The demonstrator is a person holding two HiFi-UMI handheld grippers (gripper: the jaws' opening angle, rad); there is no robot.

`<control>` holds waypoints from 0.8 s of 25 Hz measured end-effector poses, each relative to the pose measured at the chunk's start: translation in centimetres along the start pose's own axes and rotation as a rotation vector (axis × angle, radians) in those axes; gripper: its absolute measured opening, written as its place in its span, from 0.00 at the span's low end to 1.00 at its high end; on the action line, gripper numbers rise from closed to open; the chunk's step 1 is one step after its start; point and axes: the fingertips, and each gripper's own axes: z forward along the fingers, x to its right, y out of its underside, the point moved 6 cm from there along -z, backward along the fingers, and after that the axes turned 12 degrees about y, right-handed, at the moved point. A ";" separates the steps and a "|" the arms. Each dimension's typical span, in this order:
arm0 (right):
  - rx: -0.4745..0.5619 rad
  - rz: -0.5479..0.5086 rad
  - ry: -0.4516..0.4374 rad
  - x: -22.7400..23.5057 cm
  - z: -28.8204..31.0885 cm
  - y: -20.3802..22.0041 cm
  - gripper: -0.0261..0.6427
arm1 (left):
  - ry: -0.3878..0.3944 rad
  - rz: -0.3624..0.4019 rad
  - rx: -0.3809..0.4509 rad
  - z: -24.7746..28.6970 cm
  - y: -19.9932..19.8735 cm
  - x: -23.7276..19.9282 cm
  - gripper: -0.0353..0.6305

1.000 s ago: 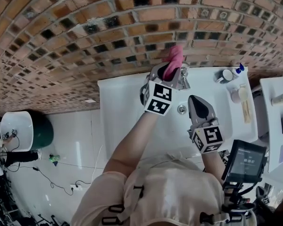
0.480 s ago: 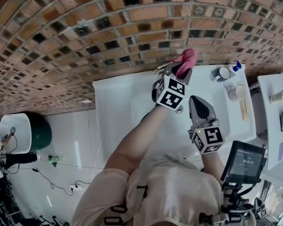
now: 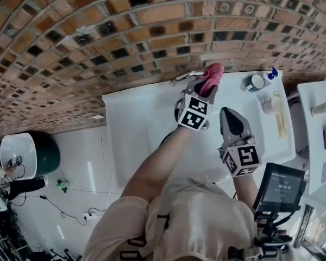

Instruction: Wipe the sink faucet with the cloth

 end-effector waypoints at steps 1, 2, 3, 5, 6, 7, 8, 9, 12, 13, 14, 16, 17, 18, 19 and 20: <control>0.000 -0.001 0.006 0.3 0.1 0.0 0.01 | -0.002 -0.004 0.007 0.1 0.3 -0.1 0.21; 0.000 -0.003 0.011 0.6 0.2 0.0 0.01 | -0.003 -0.013 0.008 0.2 0.6 -0.1 0.21; 0.001 -0.004 0.016 0.8 0.3 0.0 0.01 | -0.005 -0.028 0.002 0.2 1.0 -0.2 0.21; 0.000 -0.005 0.027 1.3 0.3 0.0 0.01 | -0.008 -0.055 -0.017 0.2 1.7 -0.3 0.21; -0.002 -0.004 0.034 1.5 0.4 0.0 0.01 | -0.010 -0.061 -0.020 0.1 1.8 -0.1 0.21; -0.005 -0.002 0.040 1.8 0.4 0.1 0.01 | -0.011 -0.058 -0.014 -0.2 1.6 0.1 0.21; -0.008 0.001 0.046 2.1 0.4 0.1 0.01 | -0.013 -0.042 0.005 -0.7 0.9 0.5 0.21; -0.013 0.003 0.051 2.3 0.5 0.2 0.01 | -0.016 -0.013 0.033 -1.3 -0.3 1.0 0.21; -0.033 0.009 0.063 2.8 1.2 0.3 0.01 | -0.037 0.084 0.127 -3.0 -4.8 2.0 0.21; -0.039 0.011 0.065 2.9 1.5 0.3 0.01 | -0.043 0.095 0.142 -3.3 -5.8 2.0 0.21; -0.046 0.014 0.066 2.9 1.7 0.4 0.01 | -0.047 0.097 0.145 -3.4 -6.3 1.8 0.21; -0.056 0.014 0.061 2.7 2.3 0.5 0.01 | -0.054 0.094 0.119 -3.1 -5.9 1.1 0.21; -0.061 0.010 0.058 2.7 2.6 0.6 0.01 | -0.053 0.096 0.097 -2.7 -5.2 0.8 0.21; -0.065 0.007 0.056 2.6 2.8 0.6 0.01 | -0.046 0.102 0.071 -2.4 -4.4 0.7 0.21; -0.068 0.004 0.055 2.7 3.0 0.6 0.01 | -0.035 0.112 0.044 -1.9 -3.5 0.8 0.21; -0.073 0.002 0.057 2.8 3.1 0.6 0.01 | -0.024 0.120 0.017 -1.3 -2.7 1.0 0.21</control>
